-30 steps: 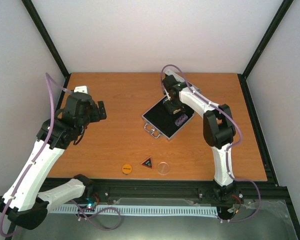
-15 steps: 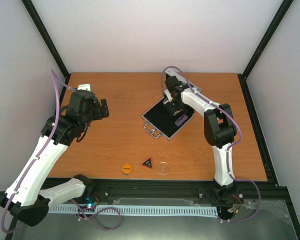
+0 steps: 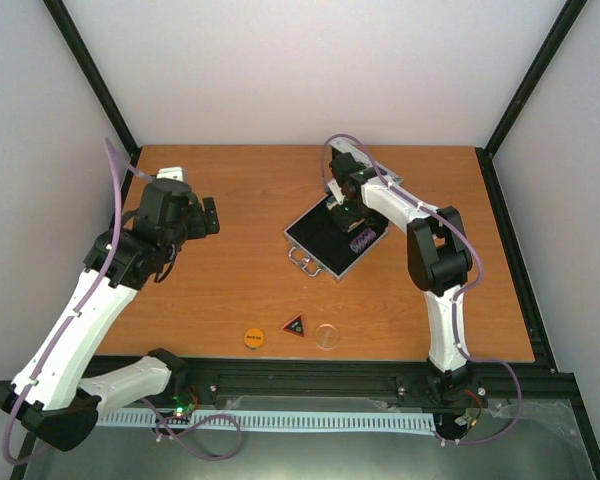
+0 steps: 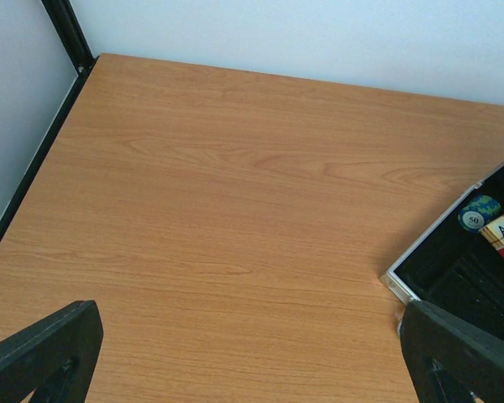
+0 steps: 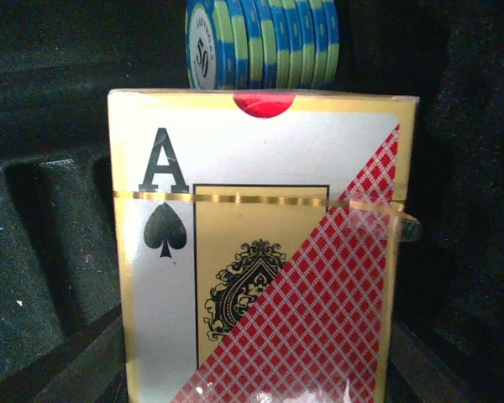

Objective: Pack up texas hold em set

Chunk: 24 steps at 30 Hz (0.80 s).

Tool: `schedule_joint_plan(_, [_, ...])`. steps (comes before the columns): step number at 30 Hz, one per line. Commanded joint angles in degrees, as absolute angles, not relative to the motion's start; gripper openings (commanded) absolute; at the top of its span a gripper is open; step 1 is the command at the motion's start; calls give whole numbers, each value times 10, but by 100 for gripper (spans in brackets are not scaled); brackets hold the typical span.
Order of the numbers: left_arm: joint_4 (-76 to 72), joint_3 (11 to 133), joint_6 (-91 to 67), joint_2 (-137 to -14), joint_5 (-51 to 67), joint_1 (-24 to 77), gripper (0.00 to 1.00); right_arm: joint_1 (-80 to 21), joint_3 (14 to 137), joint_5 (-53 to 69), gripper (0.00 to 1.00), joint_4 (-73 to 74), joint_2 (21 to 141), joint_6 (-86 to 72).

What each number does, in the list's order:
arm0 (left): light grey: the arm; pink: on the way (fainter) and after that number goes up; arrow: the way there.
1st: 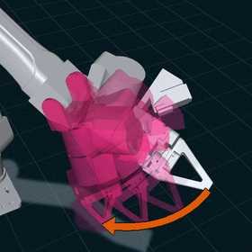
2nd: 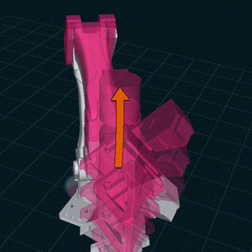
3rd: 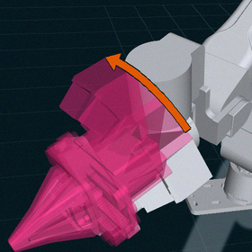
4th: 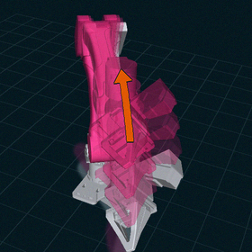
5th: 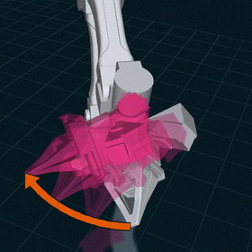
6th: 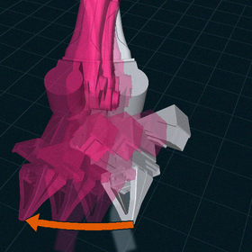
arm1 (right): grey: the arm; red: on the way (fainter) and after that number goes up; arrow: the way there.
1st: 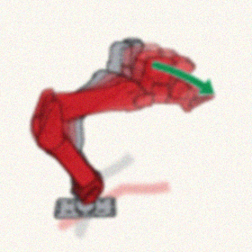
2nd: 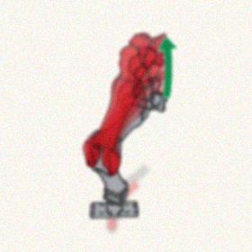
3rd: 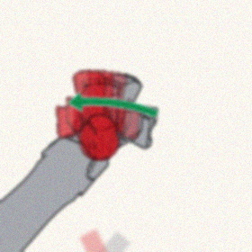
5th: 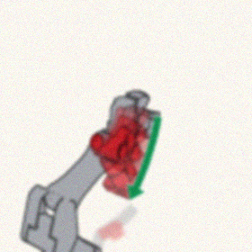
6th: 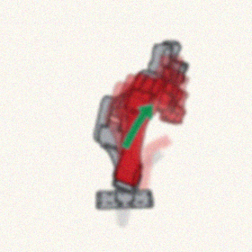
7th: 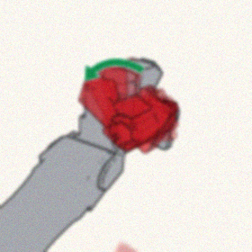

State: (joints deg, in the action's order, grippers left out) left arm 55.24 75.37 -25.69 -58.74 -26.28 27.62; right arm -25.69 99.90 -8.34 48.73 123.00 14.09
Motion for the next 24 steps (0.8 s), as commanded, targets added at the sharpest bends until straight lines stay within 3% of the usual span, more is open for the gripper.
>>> schedule_joint_plan(1, [537, 762, -249, -590, -258, 272, 100, -254, 1000, -100, 63, 475, 1234, 142])
schedule_joint_plan(5, [536, 762, -250, -590, -257, 272, 100, -254, 1001, -115, 77, 476, 1234, 136])
schedule_joint_plan(10, [538, 762, -250, -587, -257, 272, 100, -254, 1002, -123, 85, 478, 1233, 131])
schedule_joint_plan(24, [538, 765, -248, -586, -257, 272, 100, -254, 1012, -113, 85, 482, 1218, 113])
